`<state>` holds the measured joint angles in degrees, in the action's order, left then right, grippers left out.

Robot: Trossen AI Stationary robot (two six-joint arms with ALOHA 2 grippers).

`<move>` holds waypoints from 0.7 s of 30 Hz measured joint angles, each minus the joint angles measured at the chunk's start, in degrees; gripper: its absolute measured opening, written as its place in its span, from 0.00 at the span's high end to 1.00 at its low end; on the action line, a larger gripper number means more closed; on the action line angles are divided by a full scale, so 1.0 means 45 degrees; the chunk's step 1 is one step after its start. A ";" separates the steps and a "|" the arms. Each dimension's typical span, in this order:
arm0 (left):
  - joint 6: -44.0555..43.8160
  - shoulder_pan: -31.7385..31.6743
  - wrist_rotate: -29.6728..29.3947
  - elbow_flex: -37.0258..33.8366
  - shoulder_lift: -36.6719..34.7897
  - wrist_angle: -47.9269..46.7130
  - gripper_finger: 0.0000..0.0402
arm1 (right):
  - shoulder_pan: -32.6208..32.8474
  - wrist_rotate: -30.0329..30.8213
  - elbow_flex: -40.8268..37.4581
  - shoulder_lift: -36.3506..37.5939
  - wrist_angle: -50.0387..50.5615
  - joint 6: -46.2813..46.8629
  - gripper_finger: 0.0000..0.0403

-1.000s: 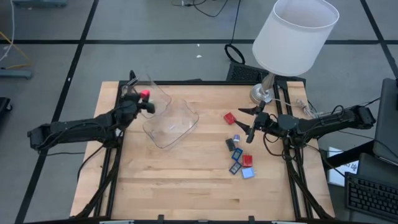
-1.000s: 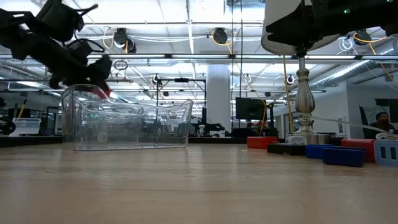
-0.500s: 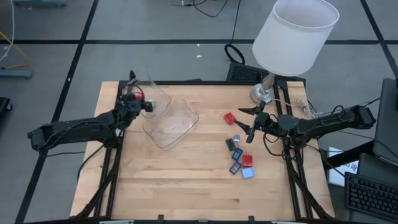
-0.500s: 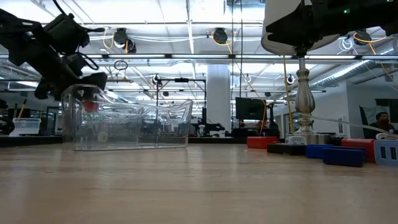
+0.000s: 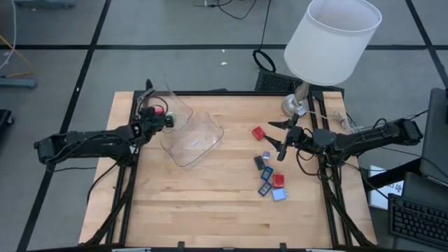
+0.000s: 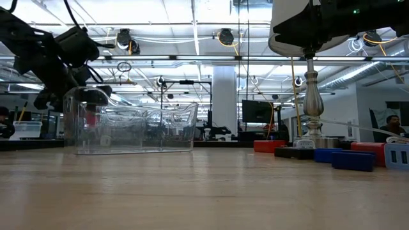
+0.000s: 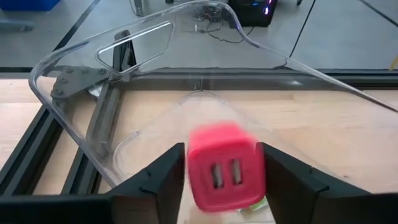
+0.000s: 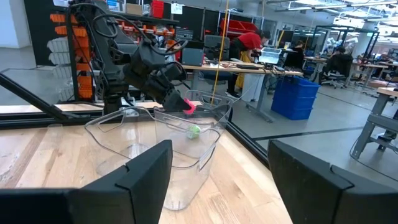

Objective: Pick & Place Office items
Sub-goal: Put the pink charger adapter into the top transparent bin, then put the red charger adapter into the top transparent bin

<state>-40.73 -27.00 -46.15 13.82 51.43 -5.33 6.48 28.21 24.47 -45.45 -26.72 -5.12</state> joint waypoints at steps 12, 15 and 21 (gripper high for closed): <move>0.0102 0.0000 -0.0049 0.0005 0.0076 0.0054 0.47 | 0.0000 0.0000 0.0000 0.0000 0.0000 0.0004 0.37; 0.0732 0.0005 0.0027 0.0060 0.0050 0.0304 0.48 | 0.0000 0.0000 0.0000 0.0000 0.0000 0.0000 0.37; 0.2482 0.0005 0.2461 0.0455 -0.0357 0.1336 0.50 | 0.0095 -0.0976 0.0005 0.0005 0.0380 -0.0092 0.37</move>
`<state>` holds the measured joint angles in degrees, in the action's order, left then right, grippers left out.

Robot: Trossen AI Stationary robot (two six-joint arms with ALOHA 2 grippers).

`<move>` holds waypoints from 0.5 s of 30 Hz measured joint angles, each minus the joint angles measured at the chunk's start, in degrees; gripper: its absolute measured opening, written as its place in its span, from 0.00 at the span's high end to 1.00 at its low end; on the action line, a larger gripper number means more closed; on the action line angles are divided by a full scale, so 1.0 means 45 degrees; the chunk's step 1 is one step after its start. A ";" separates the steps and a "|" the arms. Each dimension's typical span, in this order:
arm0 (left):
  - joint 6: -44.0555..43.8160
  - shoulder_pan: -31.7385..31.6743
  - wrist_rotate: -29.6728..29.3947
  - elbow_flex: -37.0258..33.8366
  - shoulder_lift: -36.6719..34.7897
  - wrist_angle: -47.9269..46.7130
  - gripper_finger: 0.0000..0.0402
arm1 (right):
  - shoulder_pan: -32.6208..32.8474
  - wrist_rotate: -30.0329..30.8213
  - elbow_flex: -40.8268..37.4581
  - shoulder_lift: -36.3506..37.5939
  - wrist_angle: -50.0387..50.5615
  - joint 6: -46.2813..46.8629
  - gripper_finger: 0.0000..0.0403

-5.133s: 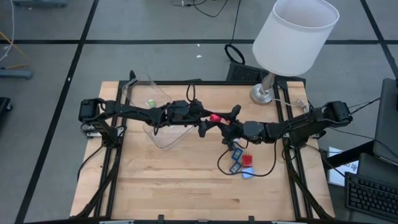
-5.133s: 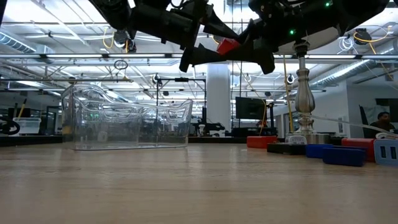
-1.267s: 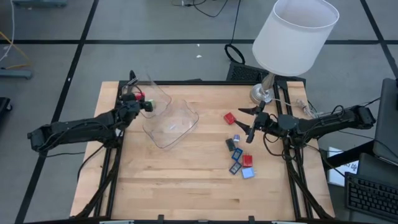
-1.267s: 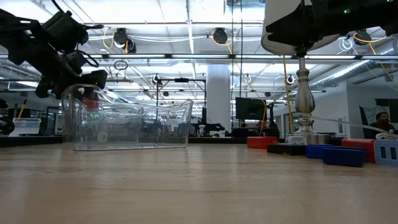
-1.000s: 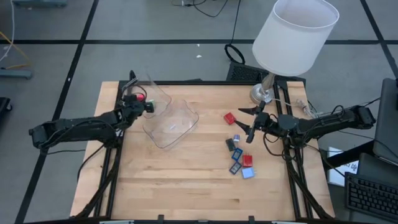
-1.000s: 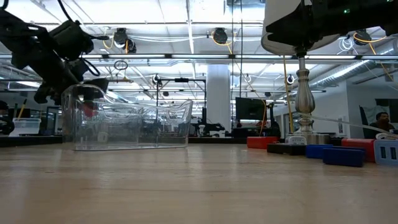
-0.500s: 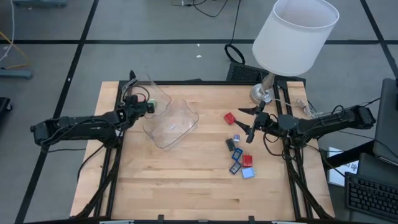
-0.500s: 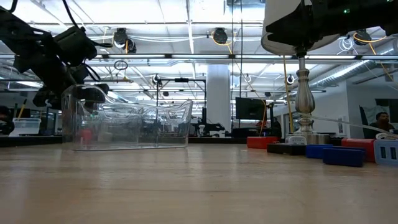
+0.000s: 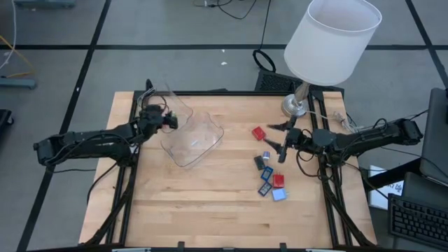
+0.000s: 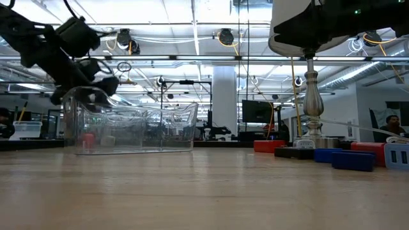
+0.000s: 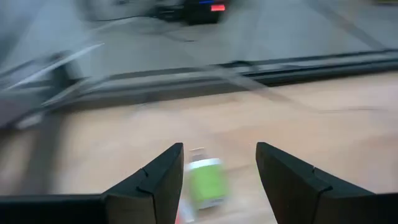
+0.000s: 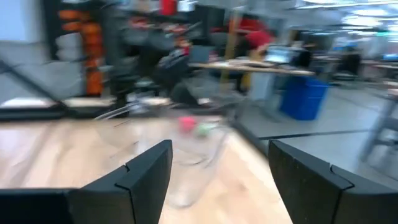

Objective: Pick & Place Office items
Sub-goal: Put the red charger adapter into the top transparent bin

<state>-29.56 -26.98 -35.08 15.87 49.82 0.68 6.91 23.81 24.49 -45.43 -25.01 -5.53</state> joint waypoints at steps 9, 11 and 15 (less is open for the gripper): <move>0.1813 0.0000 0.4795 0.0191 -0.0768 0.3300 0.48 | 0.2498 -0.0593 0.0098 -0.0409 0.1746 0.0971 0.37; 0.1770 0.0000 0.5223 0.0191 -0.0772 0.3978 0.47 | 0.3204 0.0603 0.0341 -0.0640 0.2447 0.1390 0.37; 0.1662 0.0000 0.5767 0.0191 -0.0767 0.5177 0.46 | 0.3956 0.3654 0.0918 -0.1462 0.3713 0.2134 0.37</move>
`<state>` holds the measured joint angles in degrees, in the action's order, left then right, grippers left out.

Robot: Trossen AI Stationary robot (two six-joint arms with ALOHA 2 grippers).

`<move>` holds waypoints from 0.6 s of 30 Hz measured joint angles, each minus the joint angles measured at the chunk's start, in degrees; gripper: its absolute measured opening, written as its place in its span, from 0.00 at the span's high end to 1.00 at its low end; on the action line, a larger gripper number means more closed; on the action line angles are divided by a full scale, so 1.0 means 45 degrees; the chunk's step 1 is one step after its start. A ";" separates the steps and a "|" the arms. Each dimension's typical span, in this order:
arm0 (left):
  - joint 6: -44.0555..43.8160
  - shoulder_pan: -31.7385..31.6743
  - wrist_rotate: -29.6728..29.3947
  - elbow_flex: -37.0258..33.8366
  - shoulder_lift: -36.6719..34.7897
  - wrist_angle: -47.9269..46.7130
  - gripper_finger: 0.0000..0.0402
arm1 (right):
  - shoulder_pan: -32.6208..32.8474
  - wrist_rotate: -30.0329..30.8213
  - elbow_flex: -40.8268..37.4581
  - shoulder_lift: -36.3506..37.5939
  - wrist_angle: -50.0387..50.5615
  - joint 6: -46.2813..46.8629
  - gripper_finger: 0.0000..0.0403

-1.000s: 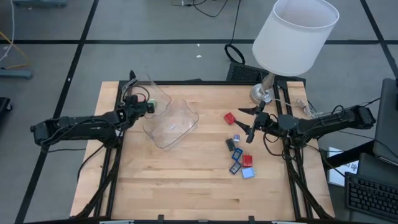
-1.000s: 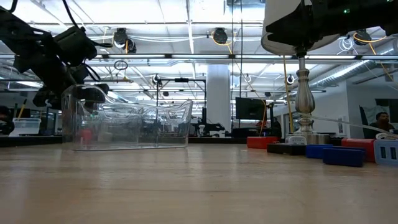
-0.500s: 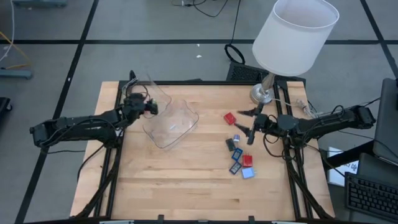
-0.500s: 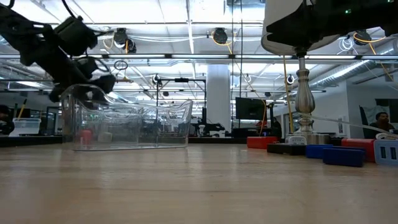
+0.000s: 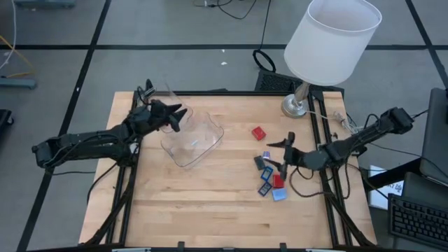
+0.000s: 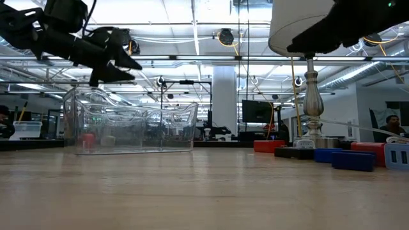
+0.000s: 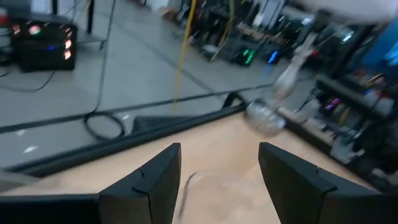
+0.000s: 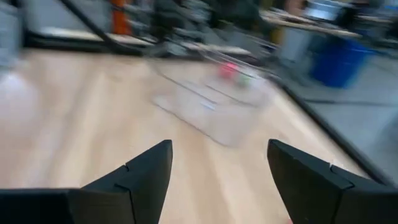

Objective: Pick & Place Office items
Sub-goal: Put the red charger adapter into the top transparent bin

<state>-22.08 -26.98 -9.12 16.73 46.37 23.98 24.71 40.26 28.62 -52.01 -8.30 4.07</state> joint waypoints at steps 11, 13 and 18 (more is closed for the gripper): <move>0.2000 0.0000 0.0044 0.0000 0.0000 0.3987 0.48 | -0.2993 0.0151 0.0150 -0.3525 0.1076 0.3076 0.37; 0.2610 0.0000 0.0066 0.0000 0.0000 0.4842 0.49 | -0.3556 -0.0354 0.0150 -0.4094 0.0930 0.3086 0.37; 0.3141 -0.0109 0.1033 0.0225 0.0005 0.4225 0.50 | -0.4594 -0.1217 0.0153 -0.5027 0.0458 0.3597 0.37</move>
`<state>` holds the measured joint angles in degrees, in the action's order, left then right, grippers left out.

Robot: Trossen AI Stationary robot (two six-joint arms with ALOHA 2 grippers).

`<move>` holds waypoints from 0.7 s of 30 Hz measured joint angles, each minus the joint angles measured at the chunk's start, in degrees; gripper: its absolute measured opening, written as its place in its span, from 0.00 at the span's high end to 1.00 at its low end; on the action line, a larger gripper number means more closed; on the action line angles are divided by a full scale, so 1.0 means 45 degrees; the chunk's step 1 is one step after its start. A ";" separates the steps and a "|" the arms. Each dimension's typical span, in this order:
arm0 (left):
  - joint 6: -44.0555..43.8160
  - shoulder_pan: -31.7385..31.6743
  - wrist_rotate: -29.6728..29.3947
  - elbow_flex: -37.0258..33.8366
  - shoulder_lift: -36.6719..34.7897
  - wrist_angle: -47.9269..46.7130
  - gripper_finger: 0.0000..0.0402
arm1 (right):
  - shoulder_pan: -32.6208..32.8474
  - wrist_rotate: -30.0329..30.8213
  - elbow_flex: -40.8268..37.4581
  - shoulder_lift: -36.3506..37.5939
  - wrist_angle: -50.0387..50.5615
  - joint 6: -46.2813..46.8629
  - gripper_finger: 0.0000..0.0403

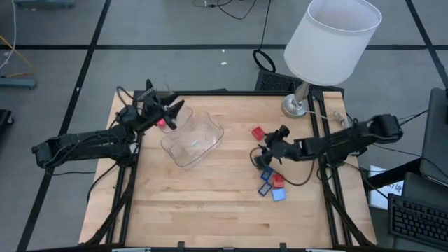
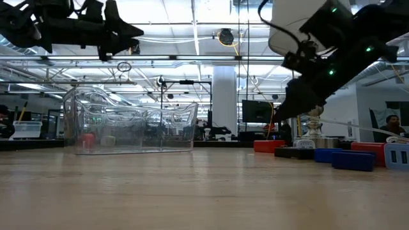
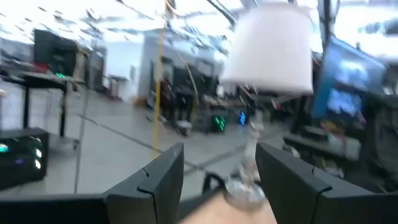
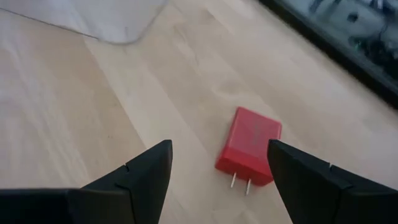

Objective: Pick & Place Office items
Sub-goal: Put the red charger adapter into the top transparent bin

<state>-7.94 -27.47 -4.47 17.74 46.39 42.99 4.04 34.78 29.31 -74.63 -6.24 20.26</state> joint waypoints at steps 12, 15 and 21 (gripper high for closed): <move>0.0614 -0.0255 -0.0002 0.0358 0.0282 -0.0955 0.29 | -0.1883 -0.0469 -0.0002 -0.1101 0.0050 0.0773 0.37; 0.0753 -0.0250 0.0361 0.0358 0.0282 -0.0954 0.25 | -0.2015 -0.0781 -0.0002 -0.1113 -0.0261 0.0694 0.37; 0.0733 -0.0245 0.1106 0.0363 0.0282 -0.0978 0.23 | -0.2022 -0.1142 -0.0002 -0.1113 -0.1802 -0.0094 0.37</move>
<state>-4.64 -28.58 0.50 19.37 47.66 38.59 -5.06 29.64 29.30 -79.64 -14.35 19.84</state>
